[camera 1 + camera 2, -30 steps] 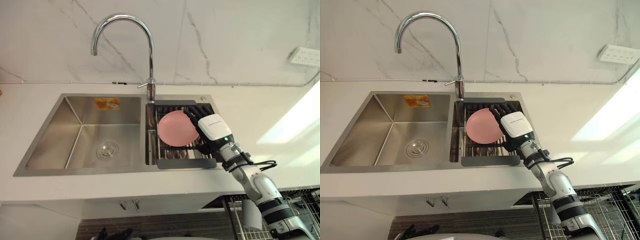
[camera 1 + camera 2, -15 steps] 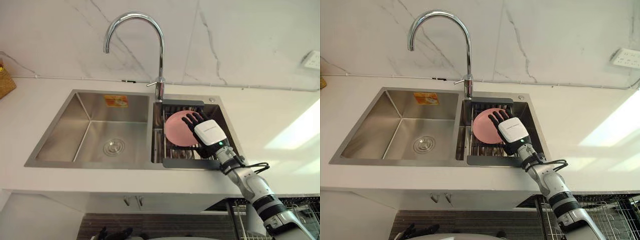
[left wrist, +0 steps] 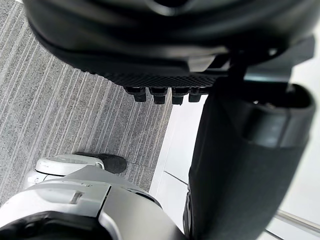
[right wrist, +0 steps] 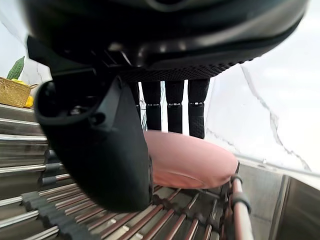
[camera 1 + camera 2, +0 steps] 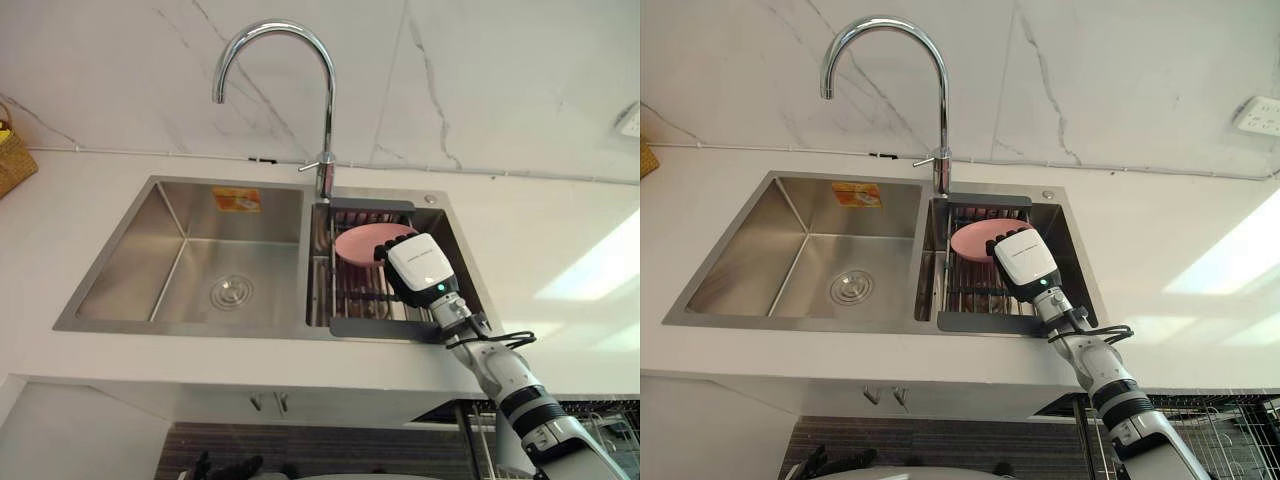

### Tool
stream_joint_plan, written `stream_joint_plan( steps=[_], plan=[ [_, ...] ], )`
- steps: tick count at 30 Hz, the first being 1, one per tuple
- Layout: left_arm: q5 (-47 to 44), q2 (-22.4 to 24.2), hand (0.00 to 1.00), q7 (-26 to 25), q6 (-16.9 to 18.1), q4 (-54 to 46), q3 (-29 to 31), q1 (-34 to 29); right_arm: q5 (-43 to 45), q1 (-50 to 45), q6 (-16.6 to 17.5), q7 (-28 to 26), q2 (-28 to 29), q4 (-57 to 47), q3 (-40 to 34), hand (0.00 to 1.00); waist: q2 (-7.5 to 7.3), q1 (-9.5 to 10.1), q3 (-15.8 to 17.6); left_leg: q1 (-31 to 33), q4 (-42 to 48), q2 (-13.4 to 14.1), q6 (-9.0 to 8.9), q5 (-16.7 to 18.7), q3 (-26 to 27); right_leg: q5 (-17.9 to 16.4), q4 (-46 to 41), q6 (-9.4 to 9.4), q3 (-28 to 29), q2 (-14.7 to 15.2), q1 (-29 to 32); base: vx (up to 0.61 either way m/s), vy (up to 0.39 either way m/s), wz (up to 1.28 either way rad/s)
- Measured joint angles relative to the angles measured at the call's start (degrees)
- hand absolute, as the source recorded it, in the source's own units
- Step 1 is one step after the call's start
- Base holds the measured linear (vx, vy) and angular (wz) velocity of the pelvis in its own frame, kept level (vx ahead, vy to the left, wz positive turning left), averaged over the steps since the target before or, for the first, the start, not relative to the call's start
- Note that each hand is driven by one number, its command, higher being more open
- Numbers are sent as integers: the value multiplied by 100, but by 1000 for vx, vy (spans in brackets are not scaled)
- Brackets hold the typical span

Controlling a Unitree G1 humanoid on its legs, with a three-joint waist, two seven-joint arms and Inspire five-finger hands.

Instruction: Walk over to the sink, pick up the cup, carry it to the dishwasher, place the cup inside the dishwasher, then close the dishwasher door

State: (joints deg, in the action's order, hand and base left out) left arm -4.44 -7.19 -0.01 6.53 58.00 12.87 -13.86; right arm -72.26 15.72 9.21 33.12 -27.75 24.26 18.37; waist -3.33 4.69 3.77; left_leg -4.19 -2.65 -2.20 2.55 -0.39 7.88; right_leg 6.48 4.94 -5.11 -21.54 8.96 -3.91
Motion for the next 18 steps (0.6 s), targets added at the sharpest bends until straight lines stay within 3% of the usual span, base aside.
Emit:
stream_joint_plan(
  steps=[11,18],
  plan=[
    [0,-3,100,-65,69,-139,-121,-96,155,220,-110,159,-125,175,-43,0,28,13,25,-2,0,-6,4,-7,-9,0,-2,-1,-12,8,-1,-11,0,1],
    [11,-5,100,-111,136,-142,-198,-112,975,218,288,-257,-165,32,-366,0,75,-55,56,-2,2,-3,0,-5,-4,-1,-2,-1,-5,8,-1,0,0,0]
  ],
)
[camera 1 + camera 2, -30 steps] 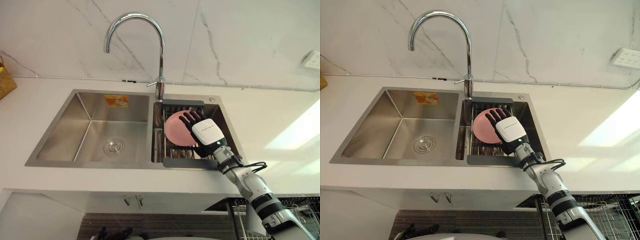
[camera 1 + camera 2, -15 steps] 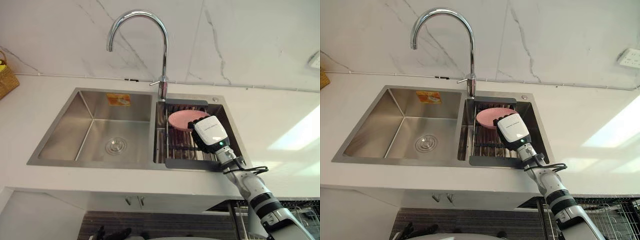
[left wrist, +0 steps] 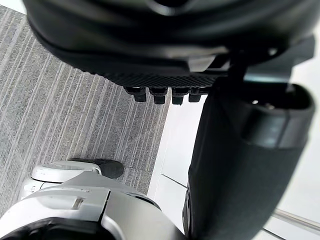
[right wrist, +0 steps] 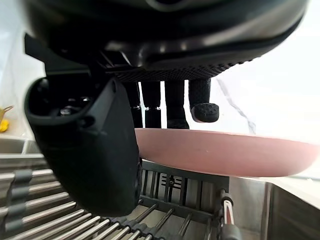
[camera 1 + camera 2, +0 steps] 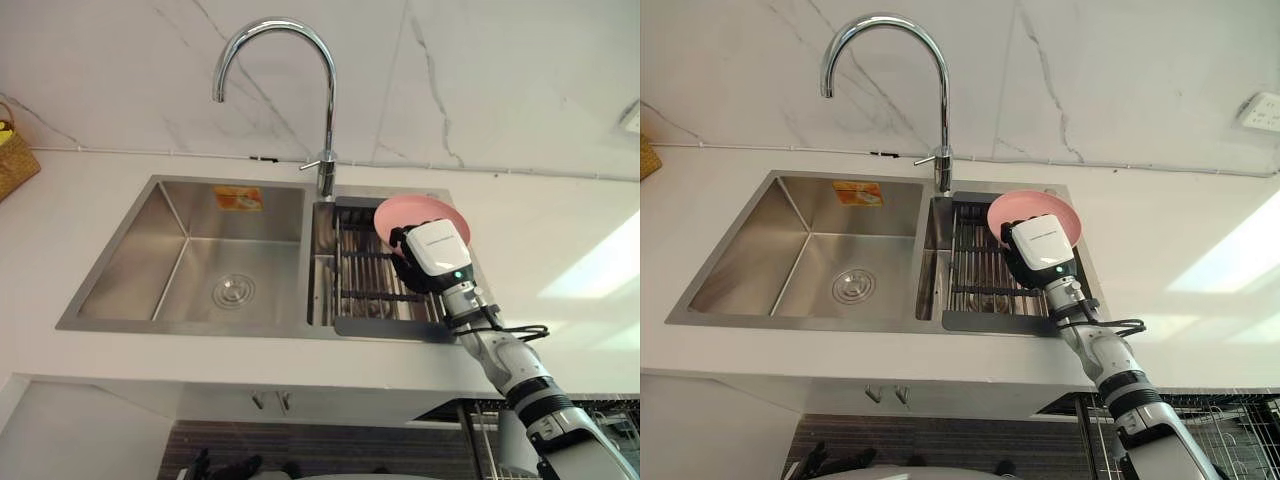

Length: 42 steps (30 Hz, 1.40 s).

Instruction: Walk over to the sink, pick up the cup, carry it to the dishwasher, place the cup inside the dishwasher, then close the dishwasher door

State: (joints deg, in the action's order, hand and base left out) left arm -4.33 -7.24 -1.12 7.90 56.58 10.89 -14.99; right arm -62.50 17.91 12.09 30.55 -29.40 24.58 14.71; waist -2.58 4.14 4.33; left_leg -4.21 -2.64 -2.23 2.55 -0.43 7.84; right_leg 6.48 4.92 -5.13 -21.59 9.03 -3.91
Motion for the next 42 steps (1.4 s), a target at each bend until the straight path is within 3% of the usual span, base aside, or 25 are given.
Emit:
stream_joint_plan(
  steps=[9,20,21,23,24,27,29,30,31,32,33,34,35,38,40,42],
  plan=[
    [106,1,100,-11,10,-27,-1,-2,286,-68,513,-666,-157,-1109,-98,0,46,-89,29,-6,10,24,-16,11,54,0,0,0,55,-18,1,0,0,-2],
    [444,-23,100,-43,136,-75,2,-21,507,-692,738,-1081,-185,-2282,-802,0,53,-195,28,-44,154,46,-42,95,72,1,-9,1,119,-39,-60,0,1,-2],
    [443,-14,100,-15,136,-118,3,-64,508,-757,694,-1138,-191,-2301,-893,0,68,-175,42,-8,559,41,-50,333,47,0,-50,2,276,-45,-110,-7,14,-65],
    [429,56,100,-2,208,-312,3,-201,554,-754,700,-1196,-225,-2350,-999,0,201,-45,51,269,1549,172,-85,901,-370,-26,-220,36,720,-151,-24,-22,1,-105],
    [428,77,100,20,238,-311,-2,-204,637,-755,729,-1158,-263,-2410,-1097,0,305,-57,94,371,1922,262,-109,1173,-333,-6,-238,21,983,-241,45,-82,38,-110],
    [431,34,100,129,285,-314,-9,-170,635,-766,694,-959,-428,-2408,-1361,0,317,-189,104,720,2230,204,-94,1405,-221,76,-449,17,1640,-246,673,-123,114,-110],
    [433,5,100,156,274,-312,4,-143,637,-769,573,-893,-468,-2362,-1545,0,294,-229,160,931,2509,206,39,1488,-13,85,-604,-48,2003,-298,1004,-125,151,-110],
    [445,-43,100,158,229,-275,2,-95,640,-789,486,-893,-462,-2297,-1669,0,355,-279,216,946,2607,342,179,1479,200,-119,-589,35,1907,-323,990,-103,88,-71],
    [447,-25,100,159,221,-236,2,-64,640,-788,444,-891,-462,-2284,-1708,0,439,-271,245,903,2548,441,210,1461,340,-305,-716,241,1671,-316,1010,-142,127,-121],
    [426,42,100,155,216,-236,16,-81,642,-738,430,-837,-461,-2285,-1705,0,555,-202,291,773,2447,652,208,1452,702,-527,-1580,602,1015,-189,1247,-119,151,-151],
    [367,31,100,150,201,-240,86,-142,635,-724,498,-758,-430,-2285,-1665,0,585,-146,270,665,2359,797,202,1447,1034,-716,-2554,877,394,113,1346,-113,174,-156],
    [277,33,100,146,163,-239,108,-160,629,-723,540,-721,-392,-2286,-1646,0,569,-110,255,606,2306,849,186,1436,1201,-814,-3005,1017,105,314,1318,-86,119,-177],
    [74,27,100,88,39,-229,118,-212,600,-643,632,-629,-303,-2265,-1557,0,546,2,218,545,2250,1050,142,1406,1635,-1021,-3785,1311,-507,808,1084,-58,47,-142],
    [-141,-65,100,3,-29,-249,121,-125,390,-241,696,-573,-170,-1978,-1331,0,490,86,187,754,2301,1387,-10,1292,2013,-1006,-3603,1257,-756,976,709,-44,-69,-114],
    [-146,-146,100,-13,-128,-264,125,89,379,-111,677,-598,-152,-1811,-1253,0,353,219,140,965,2369,1540,-129,1183,2160,-829,-2688,1015,-794,970,344,-65,-213,-81],
    [-306,-188,100,-66,-265,-267,329,284,391,-57,668,-784,-144,-1806,-1249,0,174,302,187,1168,2641,1674,-258,1107,2162,-443,-1555,586,-747,845,-115,-120,-388,-50]
  ],
)
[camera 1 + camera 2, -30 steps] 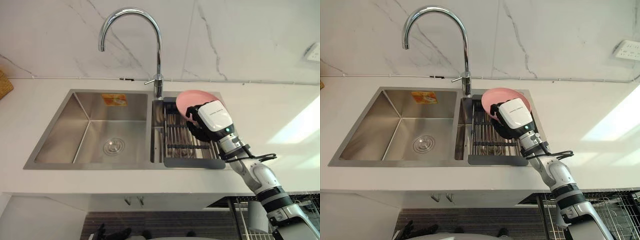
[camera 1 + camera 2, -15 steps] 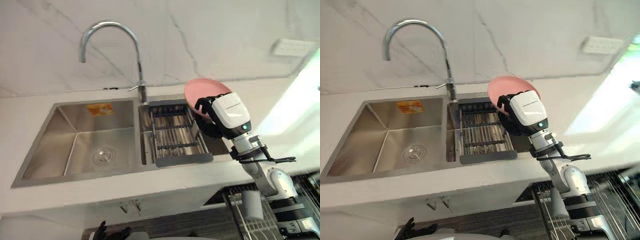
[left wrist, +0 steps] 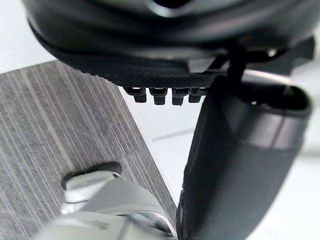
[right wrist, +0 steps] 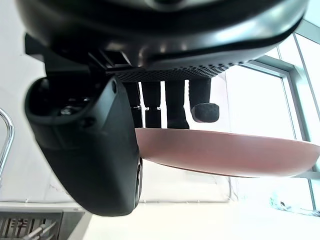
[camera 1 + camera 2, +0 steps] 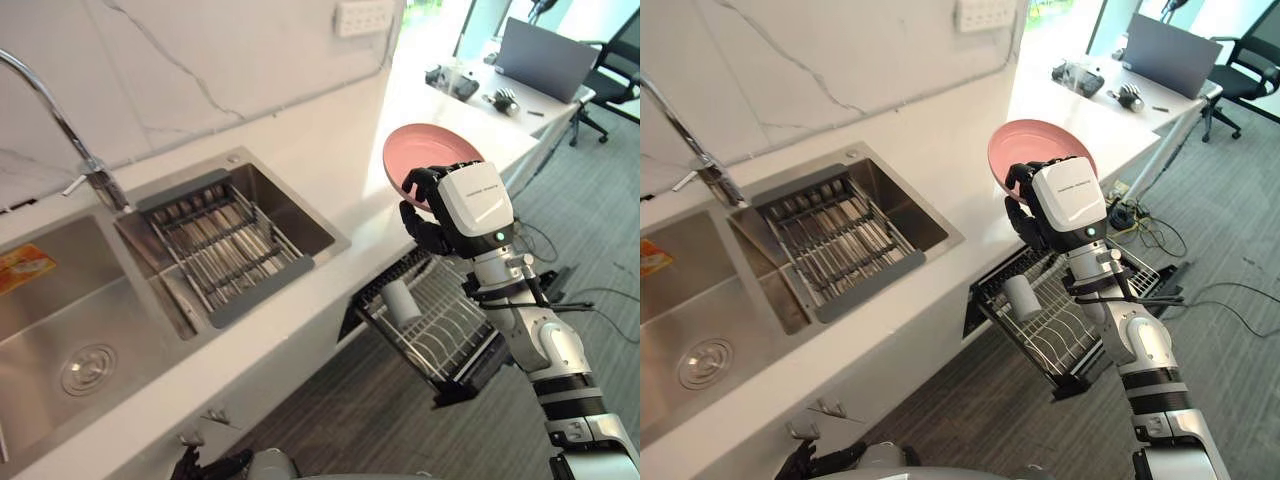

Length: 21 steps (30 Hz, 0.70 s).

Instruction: Walk over to the sink, pick up the cup, carry it to the dishwasher, place the cup inside the dishwasher, then close the dishwasher door

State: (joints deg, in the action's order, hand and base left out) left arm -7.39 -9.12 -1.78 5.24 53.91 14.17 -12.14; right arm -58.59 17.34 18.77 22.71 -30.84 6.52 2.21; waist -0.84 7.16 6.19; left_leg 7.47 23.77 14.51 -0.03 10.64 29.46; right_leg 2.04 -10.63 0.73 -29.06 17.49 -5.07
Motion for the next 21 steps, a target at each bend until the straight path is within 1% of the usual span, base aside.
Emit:
stream_joint_plan(
  steps=[1,2,3,4,5,6,7,10,11,13,15,16,18,21],
  plan=[
    [7,7,100,32,-1,-8,68,-28,1,-26,-14,-79,3,3,0,0,17,10,0,28,17,105,-110,-69,-73,-62,255,-123,-9,-163,-115,-108,-318,-35],
    [27,33,100,66,9,-12,100,-66,2,-48,-24,-126,4,1,-2,0,42,14,-3,30,-27,167,-209,-132,-155,-69,389,-203,-15,-271,-153,-153,-368,-33],
    [108,94,100,120,51,-18,122,-134,11,-136,-36,-166,3,-16,-65,0,53,0,-7,13,-207,256,-401,-282,-303,-68,619,-399,-22,-457,-221,-134,-311,-21],
    [197,186,100,150,142,-67,226,-165,25,-313,-63,-179,19,-69,-238,0,28,2,9,-33,-467,272,-564,-488,-352,-65,805,-587,-72,-597,-271,-149,-358,-7],
    [297,211,100,150,160,-129,236,-189,47,-444,-103,-218,37,-75,-380,0,12,-1,18,-83,-696,267,-622,-675,-371,-66,921,-649,-120,-677,-298,-76,-201,4],
    [318,230,100,150,160,-182,223,-210,74,-514,-140,-264,50,-71,-466,0,14,-3,18,-123,-860,257,-644,-801,-371,-69,972,-654,-133,-720,-300,-83,-200,6],
    [410,301,100,146,159,-231,222,-253,124,-688,-258,-336,96,-63,-626,0,26,-9,24,-249,-1267,200,-704,-1081,-372,-98,1056,-696,-169,-784,-299,-84,-182,3],
    [436,372,100,151,208,-227,222,-291,127,-971,-385,-349,168,40,-715,0,59,-50,68,-310,-1711,72,-735,-1429,-456,-198,1193,-841,-307,-816,-310,-87,-138,12],
    [477,373,100,170,241,-228,220,-286,128,-973,-393,-348,175,107,-702,0,77,-79,98,-282,-1734,57,-737,-1464,-519,-214,1198,-859,-329,-820,-305,-100,-71,26],
    [553,372,100,206,337,-234,148,-259,207,-966,-420,-348,180,362,-673,0,158,-120,177,-172,-1791,26,-716,-1552,-635,-220,1198,-856,-414,-827,-246,-125,-12,24],
    [546,373,100,225,447,-247,33,-201,278,-872,-445,-332,182,750,-614,0,231,-120,356,-50,-1955,-76,-678,-1681,-751,-234,1176,-846,-460,-785,-81,-132,46,17],
    [513,368,100,232,447,-247,-1,-169,286,-838,-449,-319,182,847,-607,0,259,-123,403,-1,-2012,-96,-657,-1708,-841,-231,1147,-842,-478,-771,-10,-114,72,14],
    [172,361,100,260,405,-247,-72,-59,331,-629,-482,-270,180,1177,-496,0,310,-131,648,133,-2195,-192,-585,-1887,-976,-192,1070,-823,-495,-727,210,-84,84,9],
    [-266,356,100,362,350,-321,-99,69,340,-211,-527,-152,148,1512,-389,0,356,-156,936,426,-2247,-297,-478,-1997,-1150,-85,1078,-807,-552,-696,449,-46,88,13]
  ],
)
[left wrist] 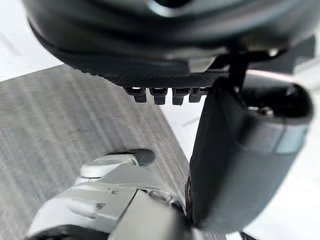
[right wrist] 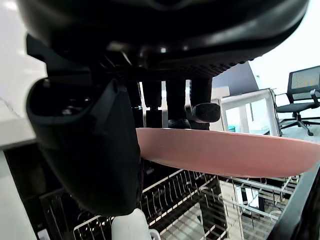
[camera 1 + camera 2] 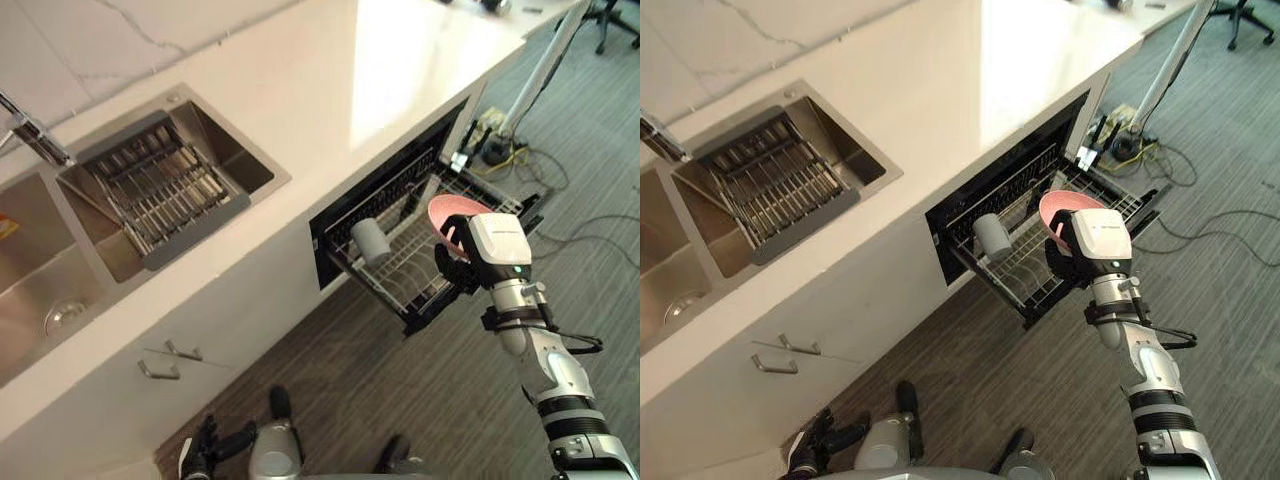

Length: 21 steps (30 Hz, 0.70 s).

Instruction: Walk over to the sink, pick up the cup, carry it to the dishwasher, place the cup inside the dishwasher, then close the dishwasher door

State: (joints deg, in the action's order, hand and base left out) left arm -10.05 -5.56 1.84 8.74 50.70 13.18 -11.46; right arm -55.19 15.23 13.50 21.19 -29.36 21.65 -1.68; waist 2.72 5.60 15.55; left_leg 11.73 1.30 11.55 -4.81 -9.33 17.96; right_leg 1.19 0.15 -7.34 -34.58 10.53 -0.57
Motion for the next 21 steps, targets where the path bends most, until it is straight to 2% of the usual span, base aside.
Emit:
stream_joint_plan(
  steps=[4,10,17,18,21],
  plan=[
    [-87,-9,100,135,-32,-347,-218,118,145,891,-165,166,-392,500,125,0,171,35,379,349,-105,-210,137,-138,-94,178,90,-52,-55,113,314,0,92,13],
    [-376,-58,100,229,-51,-544,-410,303,1025,1777,-458,450,-693,1230,248,0,297,147,808,604,-126,-358,152,-139,-348,227,114,-96,-78,228,525,29,57,8],
    [-618,-111,100,198,-54,-605,-845,543,1796,2477,-688,356,-978,2108,594,0,564,150,1048,729,-238,-419,177,-158,-349,243,85,-110,-14,278,756,12,53,-3],
    [-692,-111,100,191,-67,-608,-949,583,1857,2602,-698,325,-987,2143,656,100,598,141,1064,734,-259,-422,177,-159,-344,243,85,-110,0,281,782,10,37,-7],
    [-699,-101,100,187,-103,-725,-1200,640,2233,2757,-724,123,-1004,2286,678,100,653,146,1090,734,-264,-439,177,-159,-374,243,81,-110,-1,298,783,14,41,0]
  ],
)
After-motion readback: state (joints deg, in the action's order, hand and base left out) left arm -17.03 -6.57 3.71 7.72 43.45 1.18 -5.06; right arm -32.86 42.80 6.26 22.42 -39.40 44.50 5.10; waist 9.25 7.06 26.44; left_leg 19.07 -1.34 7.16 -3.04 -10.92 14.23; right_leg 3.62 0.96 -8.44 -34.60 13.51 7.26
